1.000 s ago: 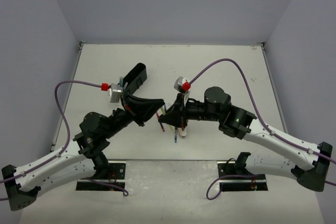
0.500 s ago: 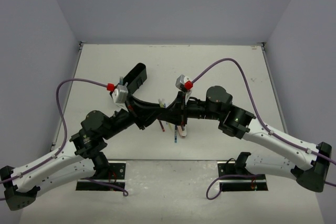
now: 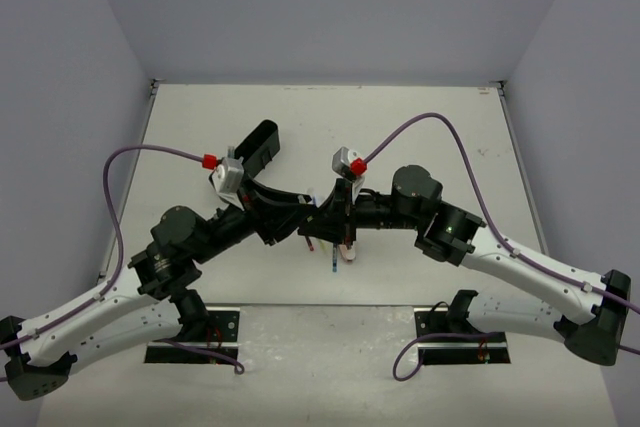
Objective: Sort the stationery into containers
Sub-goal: Close the pen cap on the pen.
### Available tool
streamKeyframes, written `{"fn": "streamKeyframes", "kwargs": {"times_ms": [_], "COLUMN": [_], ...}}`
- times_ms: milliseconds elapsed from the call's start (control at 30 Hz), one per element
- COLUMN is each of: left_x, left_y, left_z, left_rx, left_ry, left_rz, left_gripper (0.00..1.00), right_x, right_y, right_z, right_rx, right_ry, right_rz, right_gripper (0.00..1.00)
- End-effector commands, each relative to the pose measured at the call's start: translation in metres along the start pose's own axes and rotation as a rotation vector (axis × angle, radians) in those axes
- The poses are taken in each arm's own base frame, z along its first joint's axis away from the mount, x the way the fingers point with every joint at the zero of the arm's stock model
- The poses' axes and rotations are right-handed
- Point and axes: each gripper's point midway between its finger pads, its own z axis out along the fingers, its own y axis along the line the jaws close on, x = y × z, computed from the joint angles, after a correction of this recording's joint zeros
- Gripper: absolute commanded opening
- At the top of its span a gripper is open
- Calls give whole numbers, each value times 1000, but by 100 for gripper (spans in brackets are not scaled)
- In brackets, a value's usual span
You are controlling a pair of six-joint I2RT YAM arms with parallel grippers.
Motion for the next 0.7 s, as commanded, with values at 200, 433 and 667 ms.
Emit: {"fn": "streamKeyframes", "kwargs": {"times_ms": [200, 433, 667], "left_x": [-20, -20, -15], "left_y": [-12, -20, -18], "left_z": [2, 0, -1], "left_rx": [35, 76, 79], "left_ry": [-42, -36, -21], "left_rz": [50, 57, 72], "left_gripper": [25, 31, 63], "right_x": [5, 5, 2], "right_y": [12, 12, 3], "right_z": [2, 2, 1], "right_rx": [-71, -69, -7], "right_ry": [6, 3, -25], "right_rz": [-34, -27, -18], "right_gripper": [0, 0, 0]}}
